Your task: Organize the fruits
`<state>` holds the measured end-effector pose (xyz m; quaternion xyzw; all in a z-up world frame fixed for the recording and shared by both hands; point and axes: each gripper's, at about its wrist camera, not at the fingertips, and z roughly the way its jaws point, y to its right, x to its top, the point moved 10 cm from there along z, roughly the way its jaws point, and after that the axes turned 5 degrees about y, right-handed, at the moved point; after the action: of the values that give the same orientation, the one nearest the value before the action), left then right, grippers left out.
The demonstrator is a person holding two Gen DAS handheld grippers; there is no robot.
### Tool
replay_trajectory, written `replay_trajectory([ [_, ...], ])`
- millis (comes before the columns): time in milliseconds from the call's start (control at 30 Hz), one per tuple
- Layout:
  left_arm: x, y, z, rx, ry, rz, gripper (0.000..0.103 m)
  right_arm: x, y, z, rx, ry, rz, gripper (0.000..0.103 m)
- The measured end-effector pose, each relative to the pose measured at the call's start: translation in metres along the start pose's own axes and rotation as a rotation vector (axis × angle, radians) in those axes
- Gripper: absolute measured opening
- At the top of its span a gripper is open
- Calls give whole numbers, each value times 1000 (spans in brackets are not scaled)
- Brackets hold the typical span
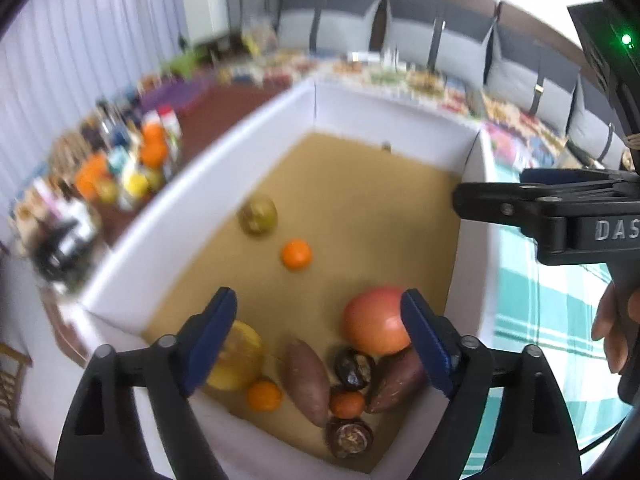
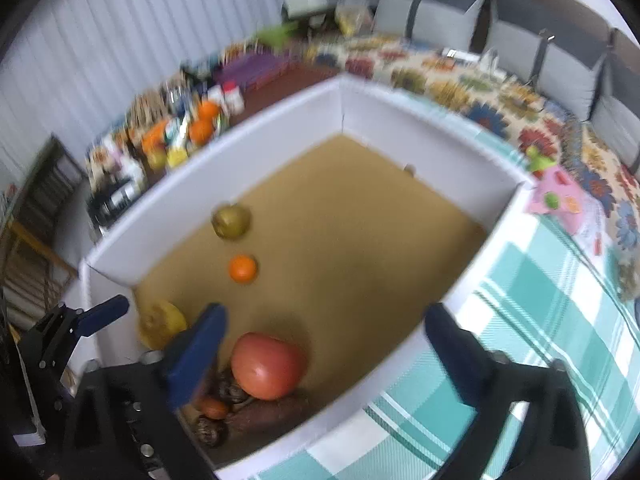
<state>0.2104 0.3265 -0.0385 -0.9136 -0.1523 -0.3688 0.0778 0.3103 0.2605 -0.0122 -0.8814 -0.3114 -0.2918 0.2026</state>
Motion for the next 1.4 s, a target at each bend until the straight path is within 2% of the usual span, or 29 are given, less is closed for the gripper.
replay_trajectory([
  [133, 12, 3, -36, 47, 102, 37, 88, -6, -3, -39, -25, 53, -7, 103],
  [200, 16, 2, -45, 47, 127, 41, 91, -13, -8, -55, -32, 72, -14, 103],
  [467, 18, 1, -74, 51, 144, 33, 91, -32, -27, -86, -46, 121, -22, 103],
  [633, 12, -4, -78, 43, 104, 14, 91, -39, -32, -96, -50, 129, 7, 103],
  [700, 9, -9, -78, 62, 80, -2, 91, -42, -34, -99, -48, 130, 17, 103],
  [900, 7, -20, -81, 112, 93, -26, 91, -46, -36, -105, -41, 125, 66, 103],
  [1000, 0, -19, -74, 64, 25, -26, 91, -51, -42, -102, -36, 105, 82, 103],
  [1067, -7, -21, -67, 16, -31, -55, 91, -57, -48, -97, -36, 80, 88, 103],
  [1167, -16, -25, -61, -12, -72, -99, 91, -68, -53, -89, -30, 44, 113, 103],
  [1400, -21, -33, -65, 31, -79, -46, 96, -84, -60, -83, -62, -13, 99, 103],
])
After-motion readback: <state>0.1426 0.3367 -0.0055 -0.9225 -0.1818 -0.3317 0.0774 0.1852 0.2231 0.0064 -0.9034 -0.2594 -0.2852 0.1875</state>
